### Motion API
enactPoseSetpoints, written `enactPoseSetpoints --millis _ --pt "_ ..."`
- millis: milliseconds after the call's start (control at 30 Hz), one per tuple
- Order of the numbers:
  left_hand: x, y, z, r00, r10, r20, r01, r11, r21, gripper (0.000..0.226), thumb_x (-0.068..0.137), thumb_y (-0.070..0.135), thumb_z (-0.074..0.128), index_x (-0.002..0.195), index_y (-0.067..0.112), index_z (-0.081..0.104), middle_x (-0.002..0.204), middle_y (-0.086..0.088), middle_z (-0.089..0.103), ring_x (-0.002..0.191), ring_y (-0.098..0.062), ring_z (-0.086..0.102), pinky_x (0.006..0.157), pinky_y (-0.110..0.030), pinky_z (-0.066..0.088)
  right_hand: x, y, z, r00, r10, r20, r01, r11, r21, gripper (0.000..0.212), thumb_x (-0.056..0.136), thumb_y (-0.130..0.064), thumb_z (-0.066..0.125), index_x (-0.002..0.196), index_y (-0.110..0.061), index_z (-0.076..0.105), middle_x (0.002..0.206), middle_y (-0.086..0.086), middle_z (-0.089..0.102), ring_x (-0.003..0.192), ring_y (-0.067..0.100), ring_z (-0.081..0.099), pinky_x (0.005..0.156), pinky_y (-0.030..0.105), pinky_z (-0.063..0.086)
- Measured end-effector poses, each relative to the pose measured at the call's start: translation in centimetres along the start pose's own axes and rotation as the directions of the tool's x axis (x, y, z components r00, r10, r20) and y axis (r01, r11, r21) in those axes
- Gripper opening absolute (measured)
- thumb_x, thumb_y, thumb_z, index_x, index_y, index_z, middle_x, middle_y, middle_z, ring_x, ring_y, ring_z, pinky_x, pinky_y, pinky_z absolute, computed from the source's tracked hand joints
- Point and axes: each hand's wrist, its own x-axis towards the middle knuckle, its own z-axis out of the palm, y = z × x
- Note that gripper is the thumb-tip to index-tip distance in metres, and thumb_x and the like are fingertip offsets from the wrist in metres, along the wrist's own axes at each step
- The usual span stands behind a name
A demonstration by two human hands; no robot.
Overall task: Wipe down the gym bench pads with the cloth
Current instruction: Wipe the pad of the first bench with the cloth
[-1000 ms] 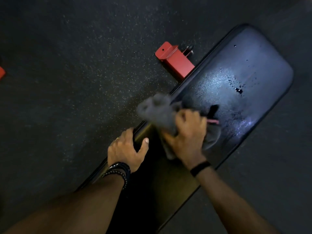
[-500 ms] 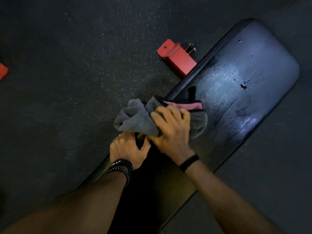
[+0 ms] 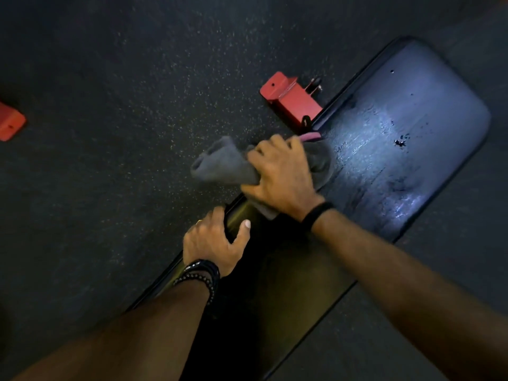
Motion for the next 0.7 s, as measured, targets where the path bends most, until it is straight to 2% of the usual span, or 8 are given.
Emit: enactPoseSetpoints --millis 67,200,300,367,433,500,633,700 --pt "0.2 0.1 -0.1 1.000 0.017 -0.024 -0.017 1.000 -0.010 0.091 0.077 0.073 0.014 0.132 0.011 0.051 0.115 -0.010 0.067 0.099 -0.031 0.064 0.080 -0.039 0.047 2.5 4.8 -1.1 0.992 0.105 -0.070 -0.110 0.992 -0.062 0.041 0.072 -0.050 0.069 0.093 -0.014 0.064 0.092 0.013 0.064 0.092 0.028 0.055 0.083 0.046 0.040" --pt "0.0 -0.3 0.0 1.000 0.023 -0.007 -0.023 1.000 -0.006 0.093 0.077 0.073 0.015 0.136 0.010 0.049 0.121 -0.010 0.065 0.104 -0.030 0.063 0.084 -0.039 0.047 3.6 10.1 -1.7 0.809 0.540 -0.230 -0.566 0.822 -0.063 0.053 0.080 -0.059 0.057 0.110 -0.014 0.059 0.113 0.014 0.059 0.110 0.031 0.049 0.093 0.047 0.034" --pt "-0.5 -0.3 -0.3 1.000 0.013 0.004 -0.013 1.000 -0.022 0.090 0.078 0.071 0.019 0.134 0.009 0.052 0.120 -0.011 0.066 0.102 -0.033 0.064 0.083 -0.040 0.047 -3.0 2.7 -0.4 0.809 0.521 -0.272 -0.506 0.853 0.128 0.049 0.074 -0.051 0.065 0.104 -0.013 0.057 0.104 0.014 0.058 0.099 0.031 0.051 0.084 0.045 0.037" --pt "-0.3 -0.1 -0.4 1.000 -0.017 0.025 0.018 0.999 -0.030 0.077 0.081 0.066 0.037 0.132 0.010 0.053 0.118 -0.012 0.067 0.102 -0.034 0.064 0.083 -0.040 0.047 -8.9 -1.6 0.6 0.897 0.359 -0.259 -0.322 0.930 0.178 0.043 0.079 -0.050 0.063 0.103 -0.015 0.056 0.097 0.012 0.059 0.089 0.027 0.050 0.074 0.039 0.035" --pt "0.0 0.0 -0.4 0.999 -0.040 0.022 0.041 0.997 -0.061 0.068 0.080 0.056 0.051 0.132 0.011 0.053 0.115 -0.013 0.068 0.099 -0.036 0.065 0.082 -0.041 0.048 -11.3 -0.4 0.5 0.966 0.168 -0.195 -0.138 0.978 0.159 0.037 0.080 -0.045 0.065 0.104 -0.018 0.054 0.095 0.011 0.062 0.086 0.027 0.053 0.072 0.038 0.038" --pt "0.2 0.0 -0.1 1.000 -0.015 -0.005 0.014 0.999 -0.035 0.075 0.080 0.064 0.036 0.128 0.010 0.056 0.107 -0.014 0.069 0.091 -0.037 0.066 0.076 -0.041 0.049 -10.5 4.4 0.3 0.953 0.198 -0.229 -0.178 0.978 0.106 0.042 0.077 -0.043 0.071 0.100 -0.014 0.052 0.092 0.015 0.061 0.083 0.031 0.056 0.072 0.044 0.043" --pt "-0.2 -0.1 0.2 0.999 0.016 -0.038 -0.016 1.000 -0.016 0.081 0.083 0.067 0.026 0.128 0.007 0.056 0.109 -0.015 0.070 0.092 -0.037 0.066 0.075 -0.043 0.050 -5.8 12.6 -1.6 0.552 0.726 -0.411 -0.740 0.653 0.159 0.058 0.077 -0.057 0.060 0.100 -0.005 0.060 0.097 0.021 0.061 0.094 0.037 0.056 0.081 0.044 0.037" --pt "-0.1 -0.2 0.4 0.999 0.008 -0.042 -0.008 1.000 -0.011 0.080 0.083 0.067 0.026 0.128 0.008 0.056 0.109 -0.015 0.070 0.093 -0.037 0.066 0.075 -0.042 0.050 -5.8 11.4 -1.7 0.496 0.771 -0.399 -0.760 0.608 0.230 0.058 0.076 -0.056 0.061 0.105 -0.006 0.062 0.100 0.019 0.062 0.097 0.036 0.055 0.083 0.042 0.036"
